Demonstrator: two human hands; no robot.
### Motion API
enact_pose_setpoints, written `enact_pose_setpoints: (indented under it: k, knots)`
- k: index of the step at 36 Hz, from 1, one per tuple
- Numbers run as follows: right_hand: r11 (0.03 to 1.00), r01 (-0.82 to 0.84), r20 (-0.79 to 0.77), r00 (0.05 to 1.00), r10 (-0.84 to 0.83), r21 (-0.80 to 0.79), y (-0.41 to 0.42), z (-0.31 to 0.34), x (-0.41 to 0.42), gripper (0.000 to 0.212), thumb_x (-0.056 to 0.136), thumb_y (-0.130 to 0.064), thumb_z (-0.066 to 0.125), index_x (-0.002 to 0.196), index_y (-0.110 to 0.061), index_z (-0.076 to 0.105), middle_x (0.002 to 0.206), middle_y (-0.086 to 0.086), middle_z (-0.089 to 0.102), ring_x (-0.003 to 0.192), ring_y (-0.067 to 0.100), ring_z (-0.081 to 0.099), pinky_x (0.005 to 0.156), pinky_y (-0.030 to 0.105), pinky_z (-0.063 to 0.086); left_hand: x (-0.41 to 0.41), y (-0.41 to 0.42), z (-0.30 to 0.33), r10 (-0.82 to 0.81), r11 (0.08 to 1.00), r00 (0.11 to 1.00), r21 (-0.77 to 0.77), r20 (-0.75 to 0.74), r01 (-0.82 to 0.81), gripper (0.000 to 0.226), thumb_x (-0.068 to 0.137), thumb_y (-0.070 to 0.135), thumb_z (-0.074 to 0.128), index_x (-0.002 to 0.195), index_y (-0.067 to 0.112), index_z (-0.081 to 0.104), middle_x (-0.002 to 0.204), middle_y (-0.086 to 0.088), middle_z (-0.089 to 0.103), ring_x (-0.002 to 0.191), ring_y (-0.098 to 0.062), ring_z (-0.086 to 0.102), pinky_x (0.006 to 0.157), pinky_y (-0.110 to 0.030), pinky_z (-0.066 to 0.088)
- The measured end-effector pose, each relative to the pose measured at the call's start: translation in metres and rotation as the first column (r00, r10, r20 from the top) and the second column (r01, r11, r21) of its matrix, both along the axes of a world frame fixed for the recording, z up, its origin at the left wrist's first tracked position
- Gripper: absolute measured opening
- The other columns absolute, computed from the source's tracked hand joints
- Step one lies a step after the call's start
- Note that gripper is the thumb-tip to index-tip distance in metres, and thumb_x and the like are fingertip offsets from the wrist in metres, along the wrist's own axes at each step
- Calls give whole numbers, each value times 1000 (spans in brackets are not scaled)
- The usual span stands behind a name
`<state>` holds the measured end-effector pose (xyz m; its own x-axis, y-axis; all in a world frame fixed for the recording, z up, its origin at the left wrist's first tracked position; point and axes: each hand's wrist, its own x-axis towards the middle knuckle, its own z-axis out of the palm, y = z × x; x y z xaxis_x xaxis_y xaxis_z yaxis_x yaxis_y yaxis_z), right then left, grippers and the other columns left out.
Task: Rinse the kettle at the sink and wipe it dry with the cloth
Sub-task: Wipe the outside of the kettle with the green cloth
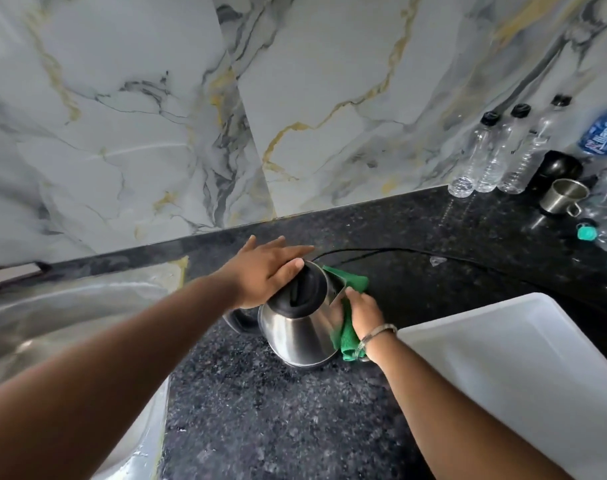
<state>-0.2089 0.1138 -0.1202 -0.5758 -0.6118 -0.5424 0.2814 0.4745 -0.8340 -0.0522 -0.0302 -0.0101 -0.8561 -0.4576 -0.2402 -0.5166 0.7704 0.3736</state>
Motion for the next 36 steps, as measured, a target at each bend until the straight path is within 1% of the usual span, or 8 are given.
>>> enact_pose_setpoints:
  k: [7,12,15,17,19,29,33,36]
  knots:
    - [940,256,67,967,-247,-224,46,56,-7,48,72,-55,57,100,-18,69,112,10,70,107,29,64,98,50,49,39,23,-3,102,993,981,-34,-165,-109,96,81,82,34,159,25,33,160,-6,46,152,-29,35,123,-50,28]
    - [949,-185,-416,907,64,-256,56,111,1,35,72,-63,50,82,-35,68,70,-16,70,63,4,62,57,20,49,44,26,-12,89,991,977,-84,-196,-107,109,67,91,50,156,28,39,155,3,53,139,-20,53,112,-40,46]
    - [865,-501,-736,573,362,35,37,122,15,39,87,-45,53,68,-11,58,72,-4,62,69,15,57,65,31,48,43,24,-15,93,992,966,-65,-242,-111,108,65,91,55,154,32,41,146,4,62,131,-20,61,104,-40,51]
    - [790,-516,-863,170,475,333,24,120,26,36,91,-40,53,68,-12,58,91,8,57,91,29,54,80,39,45,45,23,-17,94,992,957,-57,-274,-114,105,65,91,57,153,35,40,142,6,65,127,-18,63,100,-38,53]
    - [768,-460,-866,-3,499,445,16,121,34,34,89,-41,51,73,-13,62,103,11,55,104,33,51,89,44,42,44,23,-18,105,991,955,-48,-276,-123,104,64,93,56,151,37,40,136,7,69,120,-18,66,93,-37,54]
    - [696,-527,-801,48,596,487,19,144,39,36,87,-37,56,73,-6,67,113,14,51,119,31,43,95,38,41,43,24,-19,118,989,950,-51,-288,-138,96,65,91,59,145,41,45,124,10,72,110,-20,69,80,-35,52]
    - [658,-446,-754,-63,653,607,16,148,58,45,88,-41,50,106,-4,70,142,16,41,139,31,24,114,45,23,41,25,-16,129,988,961,-53,-246,-146,104,62,95,53,148,37,45,135,4,69,116,-25,67,82,-36,49]
    - [692,-417,-765,-13,643,589,10,149,70,46,86,-36,53,113,0,67,141,18,43,138,32,26,113,43,25,43,29,-11,146,986,958,-40,-247,-161,108,59,97,45,151,40,42,152,3,57,132,-25,59,96,-40,50]
